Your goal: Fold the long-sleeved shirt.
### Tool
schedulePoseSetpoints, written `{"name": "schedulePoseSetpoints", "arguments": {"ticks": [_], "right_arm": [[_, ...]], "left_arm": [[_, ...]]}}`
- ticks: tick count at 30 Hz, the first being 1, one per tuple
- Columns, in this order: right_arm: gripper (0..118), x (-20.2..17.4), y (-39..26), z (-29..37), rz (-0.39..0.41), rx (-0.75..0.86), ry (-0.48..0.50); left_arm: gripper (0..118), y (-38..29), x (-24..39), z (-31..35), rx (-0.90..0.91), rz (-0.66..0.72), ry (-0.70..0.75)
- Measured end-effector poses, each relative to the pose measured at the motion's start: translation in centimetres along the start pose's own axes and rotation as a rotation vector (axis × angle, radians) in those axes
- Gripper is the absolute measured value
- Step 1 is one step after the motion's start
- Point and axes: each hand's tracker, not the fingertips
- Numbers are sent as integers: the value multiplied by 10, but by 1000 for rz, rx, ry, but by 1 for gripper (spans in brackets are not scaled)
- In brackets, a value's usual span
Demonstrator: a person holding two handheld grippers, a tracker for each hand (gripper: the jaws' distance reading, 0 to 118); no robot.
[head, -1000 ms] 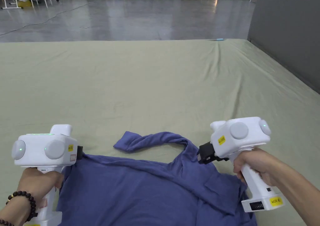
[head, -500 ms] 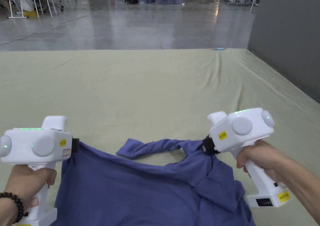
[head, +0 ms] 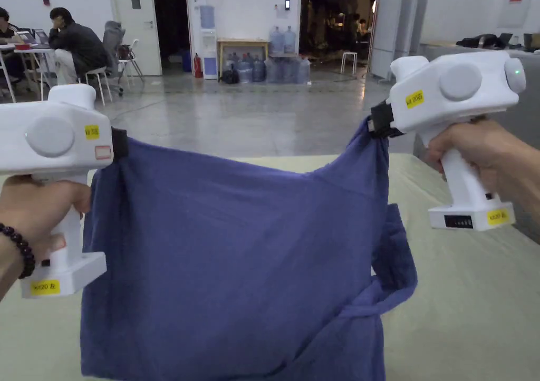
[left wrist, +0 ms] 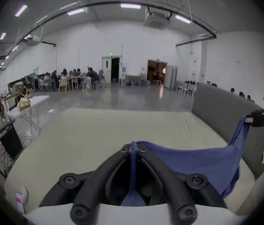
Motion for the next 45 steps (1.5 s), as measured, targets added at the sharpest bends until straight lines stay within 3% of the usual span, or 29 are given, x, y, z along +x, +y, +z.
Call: {"name": "schedulePoseSetpoints", "arguments": {"ticks": [7,11,16,26,30,34,37,45], "right_arm": [[0,5,121,16,9,222,-138],[0,1,170,42,-33,346,-200],[0,3,185,42,-34,319,-250],[0,19,88,-43,-70,195,-181],[0,21,36,-73,-125,123,-146],[0,23,5,-84,-112,75,-135],[0,21,-13,-64,-84,100,-81],[0,-2,-109,29,59,133,110]], "left_arm": [[0,107,-13,8,142,-22,25],[0,142,-19,16,199,25,43],[0,154,-24,6,194,13,63],[0,69,-49,-54,-6,11,47],[0,23,-46,-76,-48,5,34],[0,-3,-54,-81,-93,-11,30],[0,-20,-55,-72,-90,-11,2],[0,-86,18,-10,-88,-83,-30]]}}
